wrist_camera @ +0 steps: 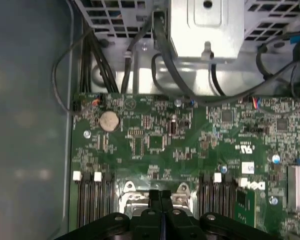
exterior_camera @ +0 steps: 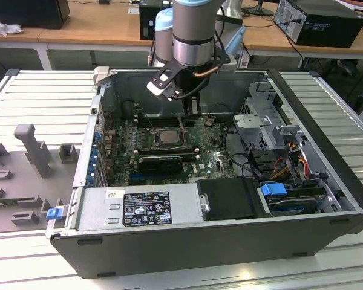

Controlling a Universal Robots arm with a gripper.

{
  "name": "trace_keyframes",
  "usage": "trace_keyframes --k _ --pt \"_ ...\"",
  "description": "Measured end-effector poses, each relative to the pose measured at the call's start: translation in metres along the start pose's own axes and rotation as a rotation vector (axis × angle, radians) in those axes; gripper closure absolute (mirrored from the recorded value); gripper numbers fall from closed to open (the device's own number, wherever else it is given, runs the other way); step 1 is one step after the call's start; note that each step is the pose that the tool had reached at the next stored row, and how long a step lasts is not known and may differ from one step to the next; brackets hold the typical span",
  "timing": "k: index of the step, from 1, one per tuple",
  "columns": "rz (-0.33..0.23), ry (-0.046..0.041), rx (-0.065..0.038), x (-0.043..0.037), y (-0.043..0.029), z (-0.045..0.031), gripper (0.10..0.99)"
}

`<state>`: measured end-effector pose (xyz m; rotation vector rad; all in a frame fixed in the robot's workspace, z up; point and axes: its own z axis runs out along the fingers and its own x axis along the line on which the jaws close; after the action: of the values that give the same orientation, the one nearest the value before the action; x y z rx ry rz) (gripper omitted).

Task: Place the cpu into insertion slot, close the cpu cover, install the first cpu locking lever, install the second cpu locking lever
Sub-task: 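Close the cpu cover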

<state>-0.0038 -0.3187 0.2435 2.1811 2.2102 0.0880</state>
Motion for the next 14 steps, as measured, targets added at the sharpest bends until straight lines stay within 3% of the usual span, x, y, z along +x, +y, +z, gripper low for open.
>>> trace_keyframes --k 5,11,14 --pt "-0.001 0.0004 0.0 0.0002 -0.0122 -0.0001 0.98" --pt "-0.043 0.0047 0.001 0.0 -0.0172 0.0107 0.98" --pt "-0.045 0.005 0.006 0.0003 -0.0202 0.012 0.98"
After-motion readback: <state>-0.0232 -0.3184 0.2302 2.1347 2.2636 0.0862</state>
